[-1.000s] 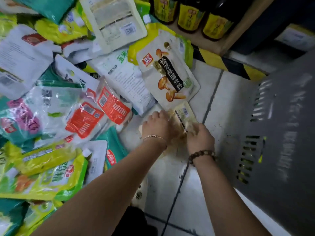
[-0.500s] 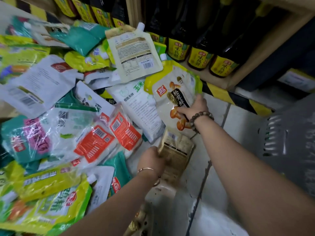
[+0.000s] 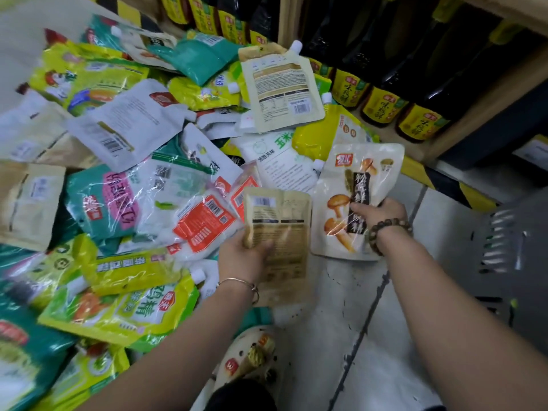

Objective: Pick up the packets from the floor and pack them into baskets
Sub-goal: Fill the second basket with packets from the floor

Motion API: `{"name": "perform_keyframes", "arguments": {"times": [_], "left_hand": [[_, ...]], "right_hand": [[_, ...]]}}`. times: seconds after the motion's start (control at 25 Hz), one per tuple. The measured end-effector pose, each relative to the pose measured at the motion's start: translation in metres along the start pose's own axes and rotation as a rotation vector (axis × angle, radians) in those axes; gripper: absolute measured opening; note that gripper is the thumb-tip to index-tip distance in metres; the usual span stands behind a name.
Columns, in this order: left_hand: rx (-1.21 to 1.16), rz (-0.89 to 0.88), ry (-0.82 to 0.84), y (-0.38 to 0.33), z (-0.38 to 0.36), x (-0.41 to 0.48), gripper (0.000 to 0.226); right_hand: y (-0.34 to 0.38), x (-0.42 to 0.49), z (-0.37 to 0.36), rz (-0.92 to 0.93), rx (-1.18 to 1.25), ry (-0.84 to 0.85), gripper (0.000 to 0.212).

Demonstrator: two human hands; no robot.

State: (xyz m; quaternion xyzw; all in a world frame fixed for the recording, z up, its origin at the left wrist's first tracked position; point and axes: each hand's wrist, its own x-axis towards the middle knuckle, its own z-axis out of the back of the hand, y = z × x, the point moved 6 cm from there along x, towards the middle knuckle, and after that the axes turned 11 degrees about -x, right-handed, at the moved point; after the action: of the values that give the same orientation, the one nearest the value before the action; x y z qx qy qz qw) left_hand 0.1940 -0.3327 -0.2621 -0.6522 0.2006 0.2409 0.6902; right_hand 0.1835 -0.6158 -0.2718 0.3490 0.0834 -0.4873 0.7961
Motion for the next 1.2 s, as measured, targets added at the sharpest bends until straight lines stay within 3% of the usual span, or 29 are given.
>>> {"name": "perform_keyframes", "arguments": {"times": [0.12,0.2,0.36,0.48,0.6,0.72,0.88,1.0,1.04,1.12,1.2], "left_hand": [[-0.106,-0.052,-0.164,-0.006,0.030,0.004,0.021],[-0.226,-0.049,-0.224,-0.010,0.043,0.003,0.018],[-0.439,0.026,-0.235,-0.011,0.056,0.001,0.020],[-0.500,0.090,-0.291,-0.003,0.066,0.000,0.022],[-0.548,0.124,-0.286,0.000,0.071,-0.001,0.023],[-0.510,0.121,-0.238,-0.001,0.073,-0.003,0.030],[-0.560,0.097,-0.230,0.001,0.081,-0.006,0.009],[-0.566,0.109,-0.304,0.006,0.101,0.000,0.021],[-0.579,0.114,-0.319,0.008,0.105,0.001,0.020],[-0.604,0.117,-0.324,0.010,0.109,-0.001,0.010],[-0.607,0.111,-0.307,0.010,0.109,-0.002,0.008]], "right_hand": [[0.036,-0.006,0.039,0.098,0.046,-0.053,0.045],[0.061,-0.016,0.045,0.169,0.136,0.054,0.038],[0.109,-0.076,-0.014,0.381,0.088,0.394,0.020],[0.110,-0.108,-0.060,0.456,-0.032,0.489,0.024],[0.101,-0.120,-0.083,0.418,-0.030,0.547,0.026],[0.100,-0.134,-0.101,0.416,0.035,0.546,0.027],[0.103,-0.131,-0.121,0.404,0.041,0.563,0.033],[0.103,-0.089,-0.101,0.321,0.112,0.291,0.050],[0.102,-0.078,-0.095,0.342,0.063,0.231,0.059],[0.097,-0.073,-0.103,0.438,-0.136,0.273,0.076],[0.093,-0.080,-0.123,0.513,-0.359,0.304,0.077]]}}
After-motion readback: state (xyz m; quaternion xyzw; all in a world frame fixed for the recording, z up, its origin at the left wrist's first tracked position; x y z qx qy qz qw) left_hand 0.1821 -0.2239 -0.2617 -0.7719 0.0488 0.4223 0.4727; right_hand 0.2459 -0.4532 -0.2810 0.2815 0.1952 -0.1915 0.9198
